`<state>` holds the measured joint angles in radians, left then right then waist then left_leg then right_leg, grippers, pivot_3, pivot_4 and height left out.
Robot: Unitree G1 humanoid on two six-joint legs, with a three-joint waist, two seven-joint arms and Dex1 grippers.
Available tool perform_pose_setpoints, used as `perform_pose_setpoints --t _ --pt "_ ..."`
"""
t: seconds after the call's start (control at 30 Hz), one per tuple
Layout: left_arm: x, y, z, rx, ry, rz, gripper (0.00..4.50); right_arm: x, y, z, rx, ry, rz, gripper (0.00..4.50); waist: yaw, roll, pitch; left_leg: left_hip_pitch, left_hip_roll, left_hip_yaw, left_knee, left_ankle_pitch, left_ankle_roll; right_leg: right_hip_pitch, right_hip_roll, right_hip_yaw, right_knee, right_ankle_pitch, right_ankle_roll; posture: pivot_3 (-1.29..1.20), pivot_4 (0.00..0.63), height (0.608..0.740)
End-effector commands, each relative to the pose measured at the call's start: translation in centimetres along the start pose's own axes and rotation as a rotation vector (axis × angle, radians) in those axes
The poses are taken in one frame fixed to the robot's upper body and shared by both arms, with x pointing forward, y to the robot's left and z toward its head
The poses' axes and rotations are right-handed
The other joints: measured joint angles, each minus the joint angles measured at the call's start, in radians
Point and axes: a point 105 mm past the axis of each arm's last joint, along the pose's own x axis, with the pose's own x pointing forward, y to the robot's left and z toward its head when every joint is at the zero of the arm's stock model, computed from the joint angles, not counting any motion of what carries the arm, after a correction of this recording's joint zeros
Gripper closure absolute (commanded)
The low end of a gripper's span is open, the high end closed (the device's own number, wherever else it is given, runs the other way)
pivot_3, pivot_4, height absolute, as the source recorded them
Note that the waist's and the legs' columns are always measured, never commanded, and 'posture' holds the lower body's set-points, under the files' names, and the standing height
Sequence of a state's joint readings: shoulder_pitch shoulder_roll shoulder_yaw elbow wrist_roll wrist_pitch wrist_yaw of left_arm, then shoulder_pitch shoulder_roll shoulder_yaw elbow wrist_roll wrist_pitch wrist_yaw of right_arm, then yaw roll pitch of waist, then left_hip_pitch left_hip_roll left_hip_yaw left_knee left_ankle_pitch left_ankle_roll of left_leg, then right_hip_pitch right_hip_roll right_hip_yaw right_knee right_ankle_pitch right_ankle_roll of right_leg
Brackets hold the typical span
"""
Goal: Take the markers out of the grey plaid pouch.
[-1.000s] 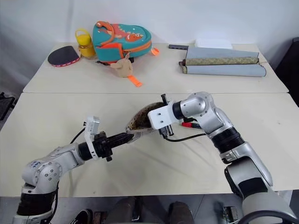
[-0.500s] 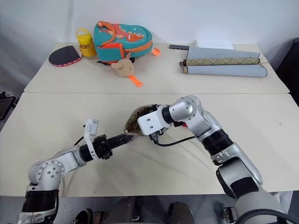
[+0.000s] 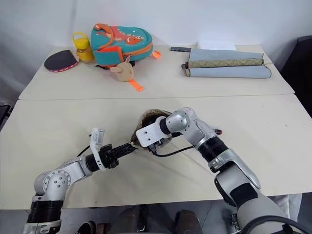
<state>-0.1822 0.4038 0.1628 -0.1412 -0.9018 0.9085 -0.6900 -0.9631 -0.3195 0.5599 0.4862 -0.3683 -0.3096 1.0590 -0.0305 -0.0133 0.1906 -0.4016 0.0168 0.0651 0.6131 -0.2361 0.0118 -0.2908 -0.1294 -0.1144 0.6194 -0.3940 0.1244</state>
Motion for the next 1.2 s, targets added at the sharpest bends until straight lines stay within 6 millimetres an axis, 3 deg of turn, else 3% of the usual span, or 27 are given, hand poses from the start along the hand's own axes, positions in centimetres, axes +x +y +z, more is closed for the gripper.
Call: perform_pose_setpoints --t 0.03,0.2,0.5,0.7,0.83,0.97,1.2 --pt "0.2 -0.5 -0.2 0.007 -0.008 -0.028 4.5 1.0 1.1 -0.4 -0.012 0.02 0.038 2.37 0.0 0.0 0.0 0.0 0.0 0.0 0.0 0.0 0.0 0.0 0.0 0.0 0.0 0.0 0.0 0.0 0.15 0.74" --pt "0.2 -0.6 0.3 0.015 -0.032 -0.019 4.5 0.1 1.7 -0.5 0.036 -0.004 0.06 3.47 0.001 0.0 0.0 0.001 0.0 0.0 0.0 0.0 0.0 0.0 -0.001 0.001 0.001 0.0 0.0 0.0 0.15 0.74" --pt "0.3 0.4 1.8 0.039 -0.114 0.037 4.5 -4.4 0.6 2.3 0.046 -0.101 0.041 3.48 0.007 0.0 0.0 -0.002 -0.001 -0.001 0.0 0.0 0.0 0.0 -0.002 0.001 -0.001 0.0 0.0 0.0 0.15 0.74" --pt "1.0 0.4 3.1 0.044 -0.173 0.04 4.5 -6.1 0.8 2.8 0.037 -0.129 0.031 3.48 0.006 0.0 0.0 -0.002 -0.001 -0.001 0.0 0.0 0.0 0.0 -0.002 0.001 -0.003 0.0 0.0 0.0 0.15 0.74" --pt "1.2 0.3 2.2 0.133 -0.094 0.056 4.5 -6.4 -1.4 4.3 0.007 -0.202 -0.098 3.48 0.004 0.0 0.0 -0.002 -0.001 -0.001 -0.001 0.0 0.0 0.0 -0.001 0.0 -0.003 0.0 0.0 0.0 0.15 0.74" --pt "1.4 -0.5 1.9 0.18 -0.069 0.031 4.5 -6.7 -3.0 3.5 -0.029 -0.138 -0.167 3.48 0.004 0.0 0.0 -0.002 0.0 -0.001 -0.001 0.0 0.0 0.0 0.0 0.001 -0.004 0.0 0.0 0.0 0.15 0.74" --pt "1.0 -0.6 1.7 0.227 -0.057 0.036 4.5 -7.6 -4.1 2.6 0.026 -0.125 -0.211 3.48 0.007 0.0 0.0 -0.002 -0.001 -0.001 -0.001 0.0 0.0 0.0 -0.001 0.0 -0.007 0.0 0.0 0.0 0.15 0.74"
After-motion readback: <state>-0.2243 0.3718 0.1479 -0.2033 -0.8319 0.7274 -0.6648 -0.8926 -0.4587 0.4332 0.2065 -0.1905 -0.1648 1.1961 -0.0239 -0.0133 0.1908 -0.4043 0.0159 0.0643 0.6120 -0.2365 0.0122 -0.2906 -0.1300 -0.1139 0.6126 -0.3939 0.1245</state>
